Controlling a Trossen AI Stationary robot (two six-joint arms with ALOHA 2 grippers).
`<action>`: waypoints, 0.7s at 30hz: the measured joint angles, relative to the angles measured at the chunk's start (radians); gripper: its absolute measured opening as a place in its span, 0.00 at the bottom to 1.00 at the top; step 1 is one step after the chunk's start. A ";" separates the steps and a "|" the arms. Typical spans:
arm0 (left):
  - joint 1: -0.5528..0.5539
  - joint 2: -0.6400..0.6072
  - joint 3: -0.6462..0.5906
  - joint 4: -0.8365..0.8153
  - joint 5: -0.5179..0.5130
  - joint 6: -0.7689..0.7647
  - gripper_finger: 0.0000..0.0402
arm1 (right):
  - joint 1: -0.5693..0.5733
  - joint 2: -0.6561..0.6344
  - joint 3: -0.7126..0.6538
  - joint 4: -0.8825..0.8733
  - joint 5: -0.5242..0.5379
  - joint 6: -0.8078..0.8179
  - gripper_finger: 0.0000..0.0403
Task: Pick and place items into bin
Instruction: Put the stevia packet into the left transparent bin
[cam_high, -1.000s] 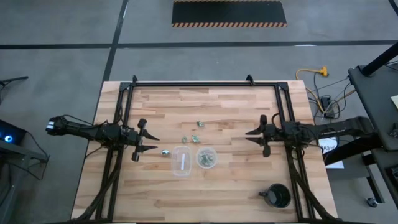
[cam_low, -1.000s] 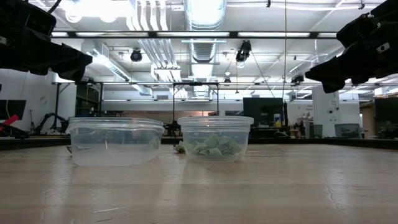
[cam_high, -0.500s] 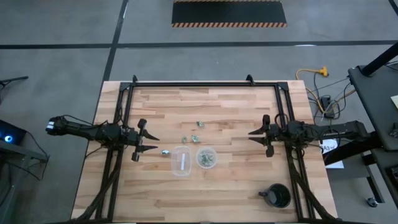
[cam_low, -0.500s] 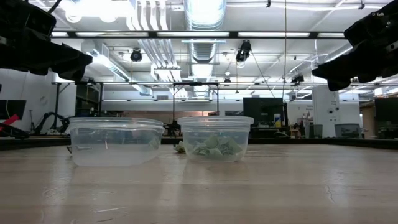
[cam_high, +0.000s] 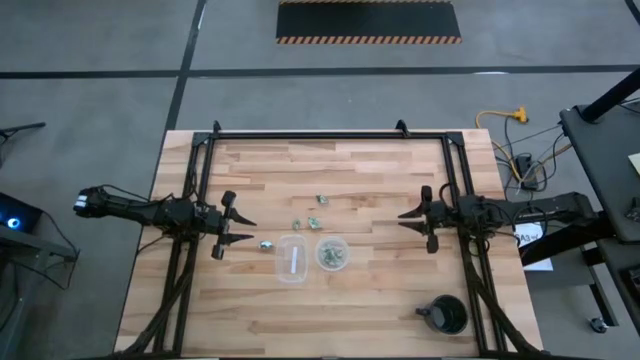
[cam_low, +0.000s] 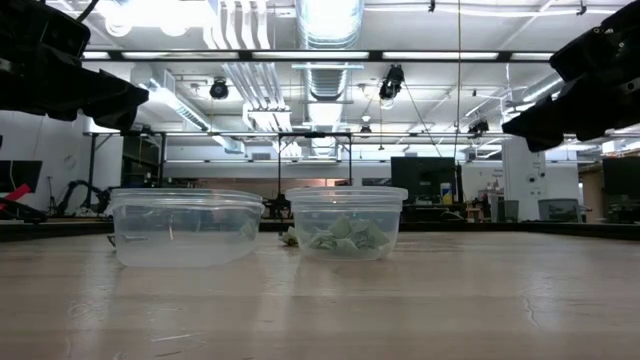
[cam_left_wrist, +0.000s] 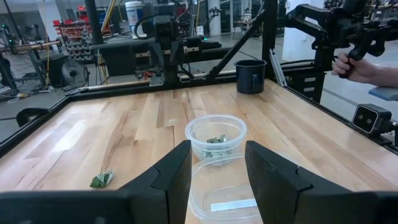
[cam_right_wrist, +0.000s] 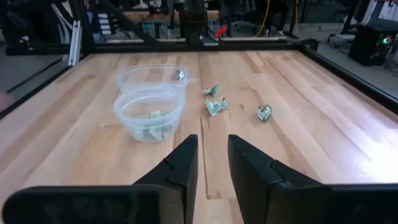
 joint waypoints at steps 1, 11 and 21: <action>0.000 0.000 0.000 0.000 0.000 0.000 0.34 | 0.000 0.005 0.000 0.000 0.000 0.000 0.20; 0.000 0.000 0.000 0.000 0.000 0.000 0.34 | 0.000 0.006 0.000 0.041 0.000 -0.094 0.22; 0.000 0.000 0.000 0.000 0.000 0.000 0.34 | 0.000 0.007 0.000 0.044 0.000 -0.130 0.18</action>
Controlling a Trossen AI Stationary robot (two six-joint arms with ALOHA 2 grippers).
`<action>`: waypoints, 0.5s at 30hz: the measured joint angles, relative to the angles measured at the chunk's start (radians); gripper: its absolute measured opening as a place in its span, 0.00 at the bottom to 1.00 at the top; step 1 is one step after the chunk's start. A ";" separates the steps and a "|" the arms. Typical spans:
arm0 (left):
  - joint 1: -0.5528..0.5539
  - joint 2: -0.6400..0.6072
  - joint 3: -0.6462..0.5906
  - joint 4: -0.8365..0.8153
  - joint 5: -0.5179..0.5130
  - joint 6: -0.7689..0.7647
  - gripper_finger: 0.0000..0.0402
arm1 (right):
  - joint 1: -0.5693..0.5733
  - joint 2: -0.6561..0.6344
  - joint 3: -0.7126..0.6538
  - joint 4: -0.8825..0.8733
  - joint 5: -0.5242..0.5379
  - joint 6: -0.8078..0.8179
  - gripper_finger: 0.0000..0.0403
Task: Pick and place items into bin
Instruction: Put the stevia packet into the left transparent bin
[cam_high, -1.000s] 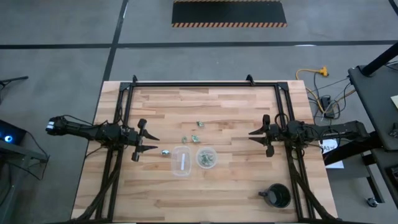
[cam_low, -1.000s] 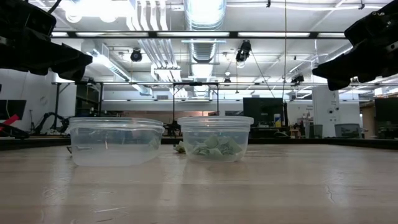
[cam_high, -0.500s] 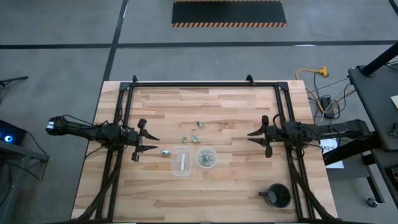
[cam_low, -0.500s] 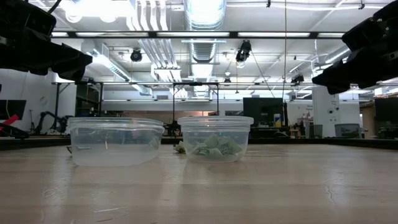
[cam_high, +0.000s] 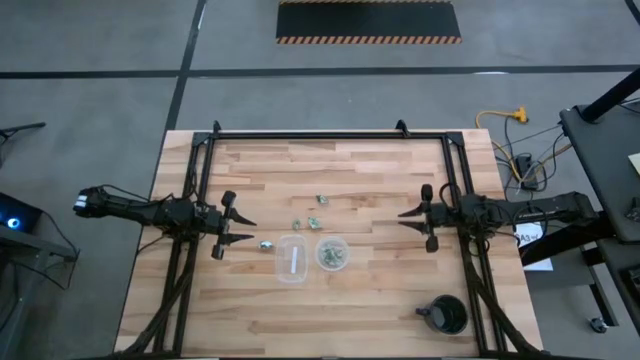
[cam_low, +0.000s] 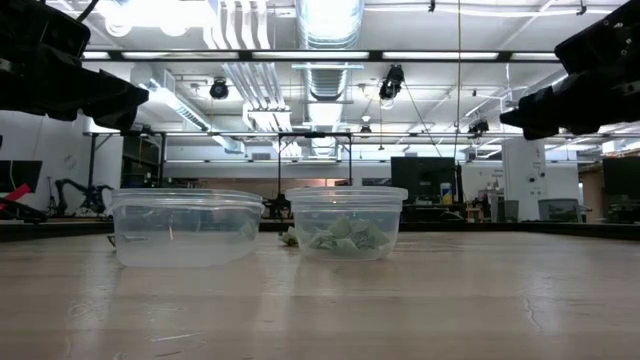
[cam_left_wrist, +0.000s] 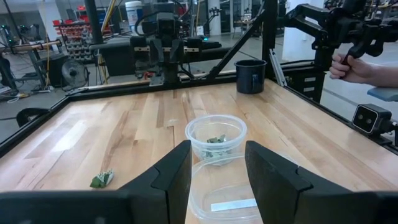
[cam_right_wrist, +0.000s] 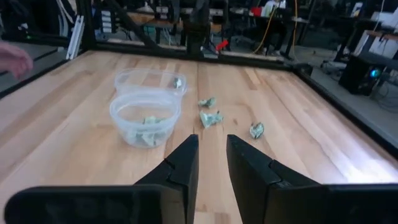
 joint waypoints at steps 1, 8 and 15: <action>0.000 0.000 0.000 0.000 0.000 0.000 0.34 | 0.000 0.000 0.000 -0.011 0.000 0.004 0.18; 0.000 0.000 0.000 0.000 0.000 0.000 0.34 | 0.000 0.002 0.000 -0.028 0.000 0.092 0.20; 0.000 0.000 0.000 0.000 0.000 0.000 0.34 | 0.000 0.002 0.000 -0.028 0.001 0.085 0.22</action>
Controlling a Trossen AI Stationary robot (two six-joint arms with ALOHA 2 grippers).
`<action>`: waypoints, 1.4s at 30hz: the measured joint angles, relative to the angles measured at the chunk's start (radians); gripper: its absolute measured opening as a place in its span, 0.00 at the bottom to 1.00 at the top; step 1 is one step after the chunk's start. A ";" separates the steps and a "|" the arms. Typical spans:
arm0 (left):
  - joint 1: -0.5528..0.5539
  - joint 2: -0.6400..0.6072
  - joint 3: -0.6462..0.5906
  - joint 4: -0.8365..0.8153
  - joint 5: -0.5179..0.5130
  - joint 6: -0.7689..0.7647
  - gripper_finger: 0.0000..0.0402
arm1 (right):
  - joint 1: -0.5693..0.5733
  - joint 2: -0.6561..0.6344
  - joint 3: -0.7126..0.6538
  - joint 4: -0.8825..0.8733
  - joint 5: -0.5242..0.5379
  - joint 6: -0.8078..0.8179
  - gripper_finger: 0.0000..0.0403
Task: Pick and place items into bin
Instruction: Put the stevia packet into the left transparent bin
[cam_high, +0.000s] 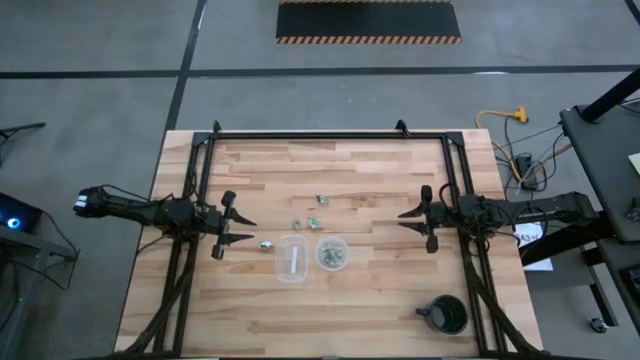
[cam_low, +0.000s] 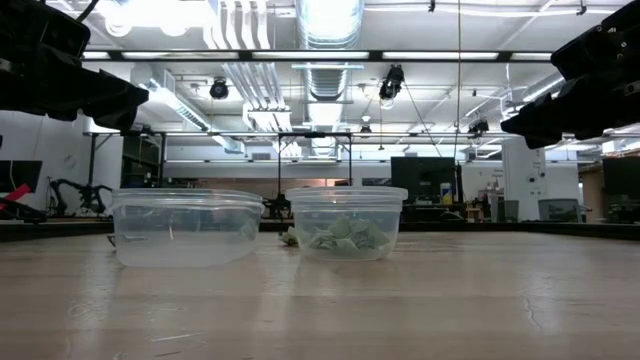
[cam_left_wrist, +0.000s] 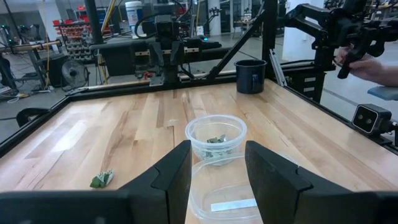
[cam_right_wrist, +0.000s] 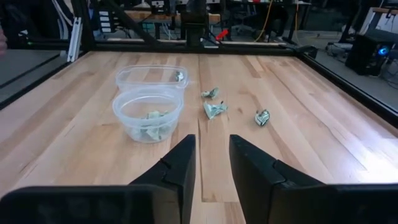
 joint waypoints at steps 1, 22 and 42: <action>0.000 0.000 0.000 0.000 0.000 0.000 0.34 | 0.000 0.000 0.000 0.000 0.000 0.000 0.22; 0.000 0.002 0.000 0.110 0.000 -0.001 0.34 | 0.000 0.000 0.000 0.000 0.001 0.001 0.19; 0.000 0.213 0.110 0.222 0.025 -0.056 0.34 | 0.000 0.000 0.000 0.001 0.001 -0.001 0.20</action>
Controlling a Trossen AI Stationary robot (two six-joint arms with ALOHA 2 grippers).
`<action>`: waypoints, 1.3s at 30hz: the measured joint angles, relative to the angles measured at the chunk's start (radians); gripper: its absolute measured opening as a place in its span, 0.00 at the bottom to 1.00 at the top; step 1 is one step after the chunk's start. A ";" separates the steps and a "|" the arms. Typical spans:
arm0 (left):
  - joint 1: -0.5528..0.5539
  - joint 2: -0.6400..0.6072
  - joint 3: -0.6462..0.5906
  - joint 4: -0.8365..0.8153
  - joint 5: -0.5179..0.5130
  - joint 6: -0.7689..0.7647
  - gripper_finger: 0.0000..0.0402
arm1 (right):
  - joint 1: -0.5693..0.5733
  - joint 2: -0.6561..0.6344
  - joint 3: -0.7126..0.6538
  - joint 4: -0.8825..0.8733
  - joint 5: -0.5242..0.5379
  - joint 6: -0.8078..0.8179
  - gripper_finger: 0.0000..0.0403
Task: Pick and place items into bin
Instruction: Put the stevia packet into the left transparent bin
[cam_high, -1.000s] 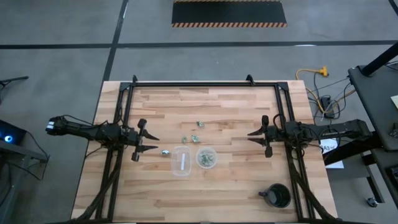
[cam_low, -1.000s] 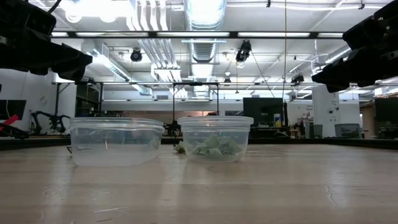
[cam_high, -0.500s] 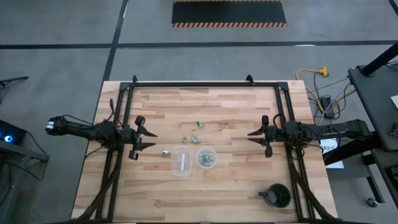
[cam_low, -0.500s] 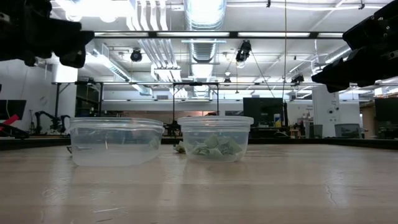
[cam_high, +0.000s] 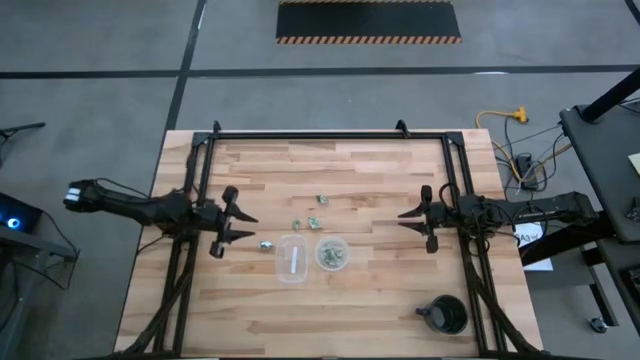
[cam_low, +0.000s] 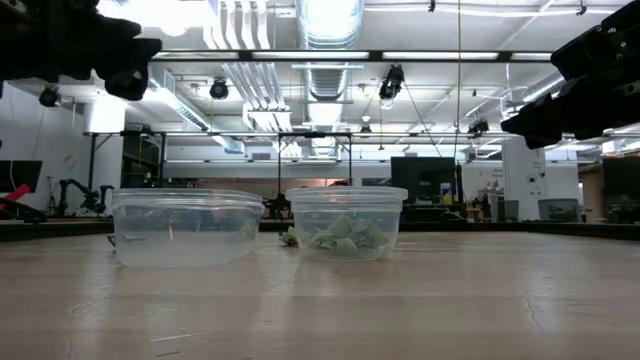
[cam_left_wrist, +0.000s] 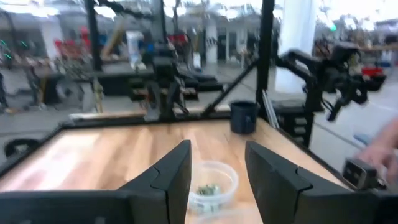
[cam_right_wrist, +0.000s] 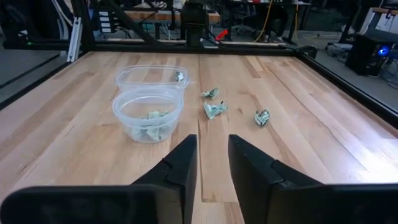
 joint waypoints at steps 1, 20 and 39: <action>-0.001 0.032 0.017 -0.009 0.006 -0.005 0.34 | 0.000 0.000 0.000 0.000 0.000 0.001 0.20; -0.003 0.656 0.422 -0.582 0.011 -0.225 0.34 | 0.000 0.001 -0.001 0.001 0.001 0.001 0.19; -0.002 0.888 0.506 -0.761 0.001 -0.392 0.34 | 0.000 0.001 -0.001 0.001 0.000 0.000 0.17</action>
